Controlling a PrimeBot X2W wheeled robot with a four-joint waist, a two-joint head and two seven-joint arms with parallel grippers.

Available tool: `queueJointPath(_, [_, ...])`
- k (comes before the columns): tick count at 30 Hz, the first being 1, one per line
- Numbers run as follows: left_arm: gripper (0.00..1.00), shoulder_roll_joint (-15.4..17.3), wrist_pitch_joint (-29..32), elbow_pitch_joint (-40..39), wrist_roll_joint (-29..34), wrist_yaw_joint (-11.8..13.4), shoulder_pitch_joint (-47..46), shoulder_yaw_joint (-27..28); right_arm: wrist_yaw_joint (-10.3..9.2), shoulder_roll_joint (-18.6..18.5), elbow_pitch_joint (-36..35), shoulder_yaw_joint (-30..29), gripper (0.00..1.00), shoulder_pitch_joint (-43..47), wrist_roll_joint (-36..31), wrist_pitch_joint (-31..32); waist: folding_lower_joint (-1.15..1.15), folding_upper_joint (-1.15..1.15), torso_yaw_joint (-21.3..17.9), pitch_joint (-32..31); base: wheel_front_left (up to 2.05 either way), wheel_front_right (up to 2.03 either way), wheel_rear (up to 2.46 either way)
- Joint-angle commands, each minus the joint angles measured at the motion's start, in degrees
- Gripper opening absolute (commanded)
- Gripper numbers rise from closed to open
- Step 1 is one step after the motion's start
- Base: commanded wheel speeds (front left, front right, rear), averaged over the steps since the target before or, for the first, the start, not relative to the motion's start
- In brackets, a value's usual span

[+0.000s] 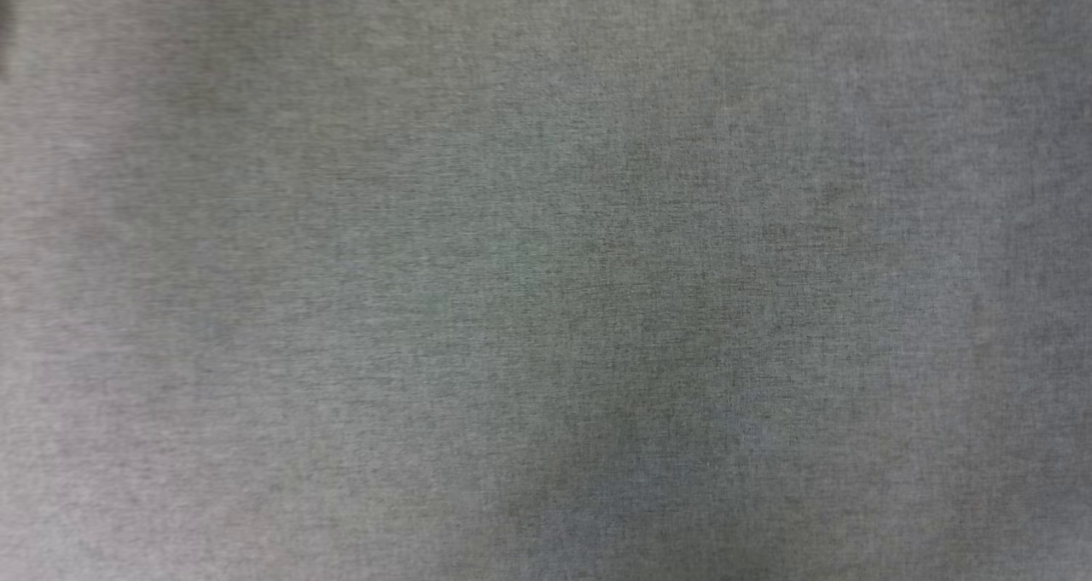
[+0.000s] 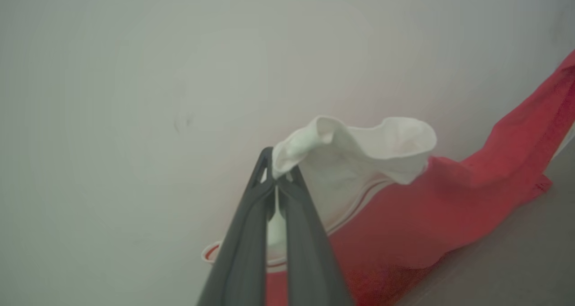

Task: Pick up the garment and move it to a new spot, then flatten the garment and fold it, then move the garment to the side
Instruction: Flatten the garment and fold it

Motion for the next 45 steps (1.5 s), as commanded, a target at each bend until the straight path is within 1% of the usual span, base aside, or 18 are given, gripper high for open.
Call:
queueJointPath(1, [0.0, -0.14, -0.41, -0.73, -0.37, 0.04, 2.6, -0.41, -0.09, -0.14, 0.58, 0.72, 0.0, 1.31, -0.04, -0.85, -0.01, 0.0, 0.73, -0.96, 0.0, 0.0, 0.0])
queueJointPath(3, [0.0, -0.5, -0.59, -2.18, -0.97, 0.01, 8.26, -1.73, -0.09, -0.41, 1.8, 1.91, 0.0, 4.65, 1.04, -2.21, -0.01, 0.0, 1.44, -2.37, 0.0, 0.0, 0.0])
queueJointPath(8, [0.0, 1.21, -0.74, -6.96, -2.58, 0.04, 21.63, -3.32, -0.09, -1.12, 3.3, 5.37, 0.0, 13.22, 4.34, -4.24, -0.01, 0.0, 2.08, -6.37, 0.0, 0.0, 0.0])
queueJointPath(13, [0.0, 3.2, -0.65, -12.02, -4.63, 1.6, 35.4, -4.23, -0.09, -2.6, 2.92, 9.57, 0.0, 22.22, 8.48, -5.38, -0.01, 0.0, 2.68, -11.8, 0.0, 0.0, 0.0])
queueJointPath(15, [0.0, 4.52, 0.21, -14.46, -6.43, 1.54, 40.57, -4.57, -0.09, -3.59, 1.82, 11.91, 0.0, 25.66, 11.04, -5.7, -0.01, 0.0, 3.02, -14.0, 0.0, 0.0, 0.0])
queueJointPath(19, [0.0, 8.5, 3.37, -20.89, -8.93, 2.59, 49.97, -5.38, -0.08, -6.67, -1.71, 17.31, 0.0, 31.94, 17.32, -4.47, -0.01, 0.0, 3.64, -17.36, 0.0, 0.0, 0.0])
queueJointPath(22, [0.0, 11.89, 7.07, -26.62, -11.42, 2.21, 56.46, -6.77, -0.08, -10.51, -5.16, 22.08, 0.0, 35.76, 20.71, -3.01, -0.01, 0.0, 3.96, -19.89, 0.0, 0.0, 0.0])
queueJointPath(24, [0.0, 14.36, 9.04, -30.05, -12.34, 3.16, 60.06, -7.28, -0.09, -12.62, -6.98, 23.59, 0.0, 38.37, 22.74, -2.53, -0.01, 0.0, 3.93, -21.5, 0.0, 0.0, 0.0])
queueJointPath(30, [0.0, 18.85, 13.09, -38.89, -14.16, 6.34, 69.06, -9.15, -0.09, -17.84, -11.24, 25.71, 0.0, 46.53, 29.59, -0.94, -0.01, 0.0, 3.86, -25.91, 0.0, 0.0, 0.0])
queueJointPath(34, [0.0, 20.69, 15.3, -43.46, -15.75, 8.02, 74.36, -10.57, -0.09, -20.18, -15.01, 26.58, 0.0, 51.99, 33.82, -0.08, -0.01, 0.0, 3.25, -28.88, 0.0, 0.0, 0.0])
queueJointPath(38, [0.0, 22.3, 17.22, -47.42, -17.45, 10.18, 78.99, -11.66, -0.08, -22.63, -19.51, 27.77, 0.0, 57.47, 37.05, 1.64, -0.01, 0.0, 2.58, -31.59, 0.0, 0.0, 0.0])
queueJointPath(41, [0.0, 23.38, 17.75, -50.3, -18.57, 11.96, 82.48, -12.34, -0.08, -24.56, -22.96, 27.41, 0.0, 61.51, 39.45, 3.02, -0.01, 0.0, 2.16, -33.09, 0.0, 0.0, 0.0])
queueJointPath(44, [0.0, 24.67, 18.69, -53.14, -19.5, 12.95, 85.6, -13.38, -0.08, -26.46, -26.51, 26.98, 0.0, 66.2, 41.08, 4.29, -0.01, 0.0, 1.99, -34.33, 0.0, 0.0, 0.0])
queueJointPath(45, [0.0, 24.67, 18.69, -53.14, -19.5, 12.95, 85.6, -13.38, -0.08, -26.46, -26.51, 26.98, 0.0, 66.2, 41.08, 4.29, -0.01, 0.0, 1.99, -34.33, 0.0, 0.0, 0.0])
